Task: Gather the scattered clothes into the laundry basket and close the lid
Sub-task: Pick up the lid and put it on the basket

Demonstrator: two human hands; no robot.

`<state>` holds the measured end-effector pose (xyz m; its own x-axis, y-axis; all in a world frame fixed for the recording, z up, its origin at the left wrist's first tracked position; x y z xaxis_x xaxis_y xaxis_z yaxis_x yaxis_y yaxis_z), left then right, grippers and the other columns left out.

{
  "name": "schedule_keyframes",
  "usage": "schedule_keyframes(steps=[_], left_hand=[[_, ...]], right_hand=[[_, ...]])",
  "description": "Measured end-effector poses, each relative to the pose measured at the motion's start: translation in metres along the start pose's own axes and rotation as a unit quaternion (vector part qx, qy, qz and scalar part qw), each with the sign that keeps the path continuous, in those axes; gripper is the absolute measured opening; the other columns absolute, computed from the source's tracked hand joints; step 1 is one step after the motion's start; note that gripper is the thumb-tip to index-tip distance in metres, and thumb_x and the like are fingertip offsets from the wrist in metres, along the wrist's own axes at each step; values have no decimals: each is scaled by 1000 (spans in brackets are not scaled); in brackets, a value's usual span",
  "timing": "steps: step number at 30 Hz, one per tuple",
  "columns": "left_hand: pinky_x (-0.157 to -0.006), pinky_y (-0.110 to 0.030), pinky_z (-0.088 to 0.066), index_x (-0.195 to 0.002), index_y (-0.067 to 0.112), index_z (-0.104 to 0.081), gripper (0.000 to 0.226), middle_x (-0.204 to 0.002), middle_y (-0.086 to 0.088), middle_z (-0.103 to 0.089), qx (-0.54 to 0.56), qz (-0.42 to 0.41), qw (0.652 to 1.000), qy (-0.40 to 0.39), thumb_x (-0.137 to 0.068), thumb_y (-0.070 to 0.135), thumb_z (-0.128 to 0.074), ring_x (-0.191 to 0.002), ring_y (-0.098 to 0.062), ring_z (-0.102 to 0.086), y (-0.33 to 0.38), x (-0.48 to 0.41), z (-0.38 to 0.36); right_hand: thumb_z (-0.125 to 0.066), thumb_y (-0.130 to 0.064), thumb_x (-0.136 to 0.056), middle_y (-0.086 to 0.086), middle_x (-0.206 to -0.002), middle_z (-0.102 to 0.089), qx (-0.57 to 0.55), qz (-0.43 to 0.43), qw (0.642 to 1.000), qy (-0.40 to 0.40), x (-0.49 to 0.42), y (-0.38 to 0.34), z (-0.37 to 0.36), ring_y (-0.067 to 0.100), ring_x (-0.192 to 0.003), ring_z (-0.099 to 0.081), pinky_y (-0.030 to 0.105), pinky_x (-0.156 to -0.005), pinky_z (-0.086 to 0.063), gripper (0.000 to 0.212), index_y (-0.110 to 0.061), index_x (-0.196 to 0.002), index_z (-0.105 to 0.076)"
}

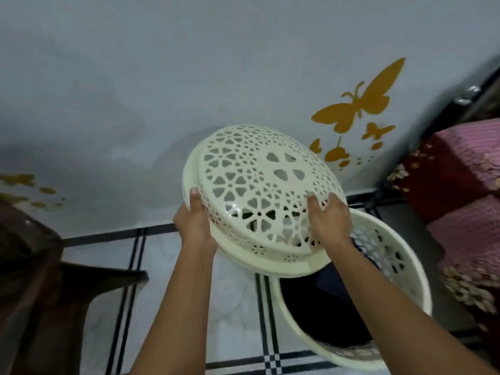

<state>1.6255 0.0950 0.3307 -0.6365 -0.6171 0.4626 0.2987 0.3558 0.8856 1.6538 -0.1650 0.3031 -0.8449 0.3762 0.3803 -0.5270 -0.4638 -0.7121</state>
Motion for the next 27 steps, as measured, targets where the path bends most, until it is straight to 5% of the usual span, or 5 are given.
schedule_keyframes(steps=[5, 15, 17, 21, 27], left_hand=[[-69, -32, -53, -92, 13, -63, 37, -92, -6, -67, -19, 69, 995, -63, -89, 48, -52, -85, -24, -65, -75, 41, -56], [-96, -48, -49, -111, 10, -61, 61, -110, -13, -64, -117, 227, 966, -50, -85, 63, -45, -103, -32, -61, -249, 95, -54], [-96, -49, -49, -114, 7, -60, 64, -110, -14, -64, -145, 226, 962, -43, -85, 62, -45, -103, -33, -60, -264, 93, -48], [-90, -51, -50, -73, 4, -56, 56, -77, -13, -59, -254, 170, 952, -11, -90, 55, -42, -95, -39, -62, -270, 88, -38], [-94, -51, -42, -123, -3, -47, 49, -127, -26, -50, -367, 55, 927, 54, -94, 37, -46, -116, -42, -49, -251, 93, -44]], right_hand=[[-41, -70, -83, 17, -159, -4, -18, -162, 983, 80, -12, 73, 84, 44, -144, -11, 59, -112, -21, 93, -19, -152, -8], [-53, -70, -77, 11, -160, 1, 34, -224, 971, 81, -2, 215, 116, 42, -144, -7, 62, -110, -21, 97, -27, -152, -9], [-54, -67, -78, 11, -161, 2, 47, -214, 975, 47, -2, 230, 107, 41, -145, -6, 61, -112, -21, 95, -28, -152, -9], [-58, -65, -77, 11, -160, -2, 54, -205, 977, 29, -3, 242, 103, 41, -145, -8, 61, -113, -22, 101, -29, -152, -3], [-61, -73, -67, 15, -153, -5, 120, -231, 965, -21, -16, 244, 113, 41, -140, -13, 60, -110, -28, 115, -33, -151, 7]])
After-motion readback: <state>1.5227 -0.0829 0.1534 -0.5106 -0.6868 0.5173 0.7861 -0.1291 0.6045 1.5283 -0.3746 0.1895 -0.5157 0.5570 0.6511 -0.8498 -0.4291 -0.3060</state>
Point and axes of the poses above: each hand's wrist, its own x-axis away from the middle knuckle, its own z-axis out of the back of the hand, y = z × x, the point moved 6 cm from there along -x, towards the middle knuckle
